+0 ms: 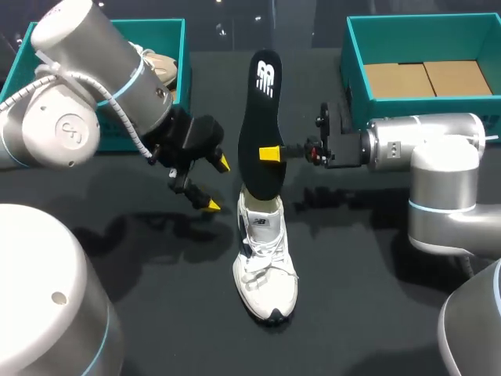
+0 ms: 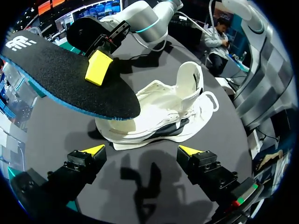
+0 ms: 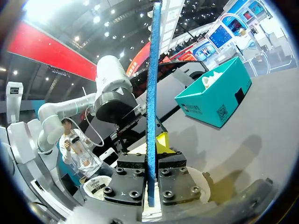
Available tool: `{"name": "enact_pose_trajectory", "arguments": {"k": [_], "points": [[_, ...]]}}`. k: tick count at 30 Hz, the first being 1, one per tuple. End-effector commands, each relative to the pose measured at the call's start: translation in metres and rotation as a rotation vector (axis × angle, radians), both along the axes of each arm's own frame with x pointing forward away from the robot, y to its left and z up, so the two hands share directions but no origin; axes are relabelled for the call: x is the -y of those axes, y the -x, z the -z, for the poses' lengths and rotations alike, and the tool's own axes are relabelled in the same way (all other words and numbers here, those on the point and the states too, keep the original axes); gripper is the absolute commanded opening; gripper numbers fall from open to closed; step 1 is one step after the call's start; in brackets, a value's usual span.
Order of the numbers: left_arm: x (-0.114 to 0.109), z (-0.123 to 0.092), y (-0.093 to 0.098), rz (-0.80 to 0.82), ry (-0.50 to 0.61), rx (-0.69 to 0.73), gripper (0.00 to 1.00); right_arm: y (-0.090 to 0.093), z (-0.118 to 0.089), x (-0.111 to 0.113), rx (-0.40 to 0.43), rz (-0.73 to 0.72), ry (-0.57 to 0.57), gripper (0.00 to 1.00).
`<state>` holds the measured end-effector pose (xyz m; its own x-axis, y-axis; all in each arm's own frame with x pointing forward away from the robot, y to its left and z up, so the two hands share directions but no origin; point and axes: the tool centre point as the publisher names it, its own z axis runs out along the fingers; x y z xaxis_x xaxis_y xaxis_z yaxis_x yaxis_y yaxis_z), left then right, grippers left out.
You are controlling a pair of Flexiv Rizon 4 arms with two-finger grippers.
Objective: Take the shoe out of the shoebox, open the shoe tongue, remove and reinsert the insole, then place the shoe into the shoebox
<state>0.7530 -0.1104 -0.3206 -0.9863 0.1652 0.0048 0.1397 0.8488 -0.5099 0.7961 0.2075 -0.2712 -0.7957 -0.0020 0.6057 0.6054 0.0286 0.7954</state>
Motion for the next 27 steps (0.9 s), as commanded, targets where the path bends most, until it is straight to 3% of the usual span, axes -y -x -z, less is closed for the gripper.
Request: {"name": "enact_pose_trajectory", "arguments": {"k": [1,27], "points": [[0.006,0.009,-0.003,0.004,-0.008,-0.002,1.0,-0.003,0.004,-0.004,0.003,-0.006,-0.004,0.0],[0.019,0.03,-0.001,-0.019,-0.043,-0.003,1.0,0.001,0.01,-0.001,0.037,-0.024,-0.041,0.0]]}}
